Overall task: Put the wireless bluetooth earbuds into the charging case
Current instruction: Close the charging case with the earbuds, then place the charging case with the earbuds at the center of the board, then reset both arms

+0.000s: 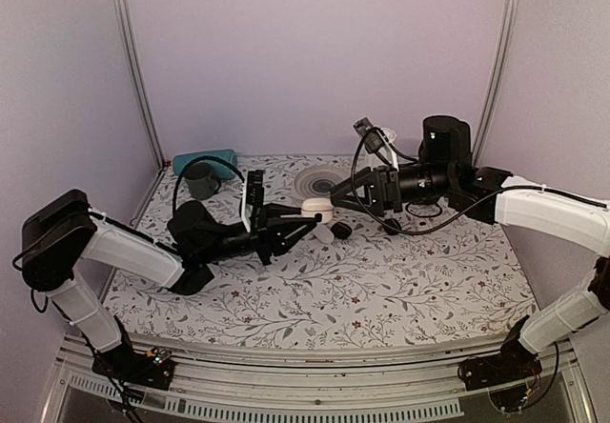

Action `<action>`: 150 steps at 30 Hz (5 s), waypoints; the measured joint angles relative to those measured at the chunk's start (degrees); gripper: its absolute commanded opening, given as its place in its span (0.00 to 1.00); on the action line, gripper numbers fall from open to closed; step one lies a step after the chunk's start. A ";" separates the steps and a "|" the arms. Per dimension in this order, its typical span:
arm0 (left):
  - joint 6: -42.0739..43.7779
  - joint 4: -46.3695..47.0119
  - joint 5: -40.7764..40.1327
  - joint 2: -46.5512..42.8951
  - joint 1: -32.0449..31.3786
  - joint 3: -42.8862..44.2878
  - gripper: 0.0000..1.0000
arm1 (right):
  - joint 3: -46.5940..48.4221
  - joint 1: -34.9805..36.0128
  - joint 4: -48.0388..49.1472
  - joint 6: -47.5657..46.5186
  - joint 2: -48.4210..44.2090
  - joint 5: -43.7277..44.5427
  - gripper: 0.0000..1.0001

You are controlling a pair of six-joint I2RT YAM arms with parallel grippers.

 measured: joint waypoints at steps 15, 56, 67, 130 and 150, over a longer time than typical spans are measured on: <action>-9.70 -6.25 -5.14 -0.24 5.97 -1.60 0.00 | -9.99 -0.17 3.23 -0.07 -10.84 26.58 0.75; -14.78 -47.28 -12.35 17.09 18.38 13.05 0.42 | -15.39 -0.39 5.05 -0.96 -17.59 35.32 0.77; -12.63 -48.50 -14.71 16.57 18.47 13.09 0.55 | -15.37 -0.39 4.39 -1.16 -17.29 35.65 0.80; 15.74 -36.35 -56.78 -30.97 34.49 -19.34 0.96 | -54.45 -38.32 74.55 -24.06 6.16 65.07 0.99; 28.41 10.60 -44.83 -3.08 42.80 -30.77 0.96 | -54.25 -38.32 74.55 -23.91 6.16 65.44 0.99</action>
